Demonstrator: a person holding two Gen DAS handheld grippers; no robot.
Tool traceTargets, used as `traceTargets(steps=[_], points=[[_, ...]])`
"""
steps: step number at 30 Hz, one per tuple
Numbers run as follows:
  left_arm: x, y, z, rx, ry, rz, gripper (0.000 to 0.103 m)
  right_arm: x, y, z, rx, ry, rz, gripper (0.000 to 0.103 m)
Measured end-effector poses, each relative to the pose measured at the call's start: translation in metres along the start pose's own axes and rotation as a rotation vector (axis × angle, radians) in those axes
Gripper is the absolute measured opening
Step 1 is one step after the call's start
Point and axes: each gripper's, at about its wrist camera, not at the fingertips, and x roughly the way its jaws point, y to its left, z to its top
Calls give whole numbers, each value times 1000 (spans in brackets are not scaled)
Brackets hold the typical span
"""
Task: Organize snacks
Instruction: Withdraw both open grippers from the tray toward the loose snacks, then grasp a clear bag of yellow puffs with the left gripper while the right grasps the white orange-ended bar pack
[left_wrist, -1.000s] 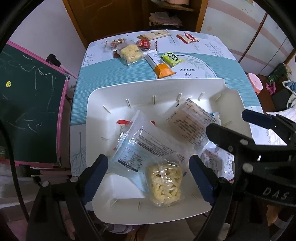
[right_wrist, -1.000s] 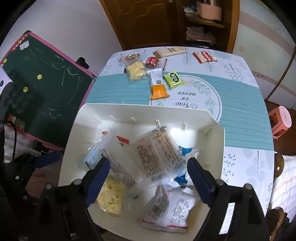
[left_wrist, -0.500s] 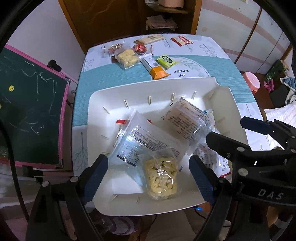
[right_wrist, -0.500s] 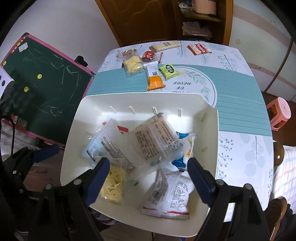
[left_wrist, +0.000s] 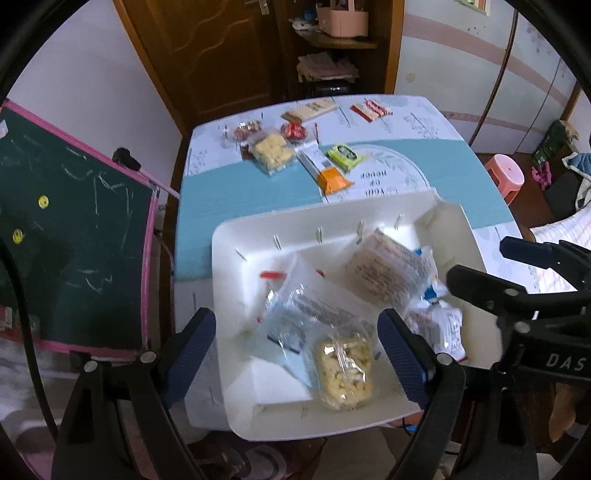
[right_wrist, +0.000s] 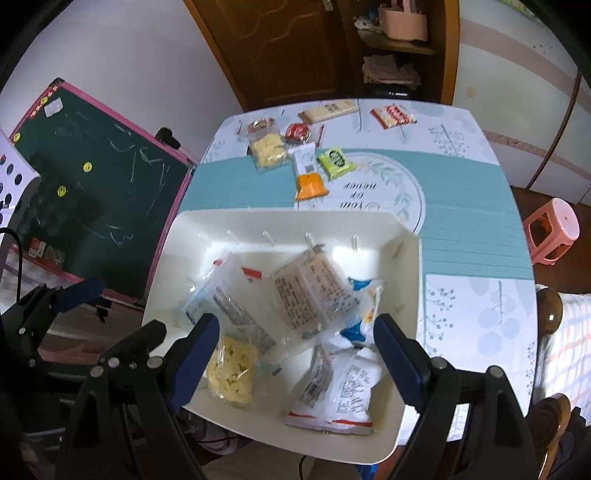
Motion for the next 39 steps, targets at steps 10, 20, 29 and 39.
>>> traceTargets(steps=[10, 20, 29, 39], points=[[1, 18, 52, -14, -51, 8, 89, -10, -5, 46, -23, -66, -41, 86], [10, 37, 125, -9, -116, 31, 89, -3, -3, 111, -107, -138, -108, 86], [44, 51, 186, -19, -115, 30, 89, 26, -6, 156, -151, -138, -122, 71], [122, 64, 227, -78, 3, -26, 89, 79, -16, 178, -121, -42, -82, 66]])
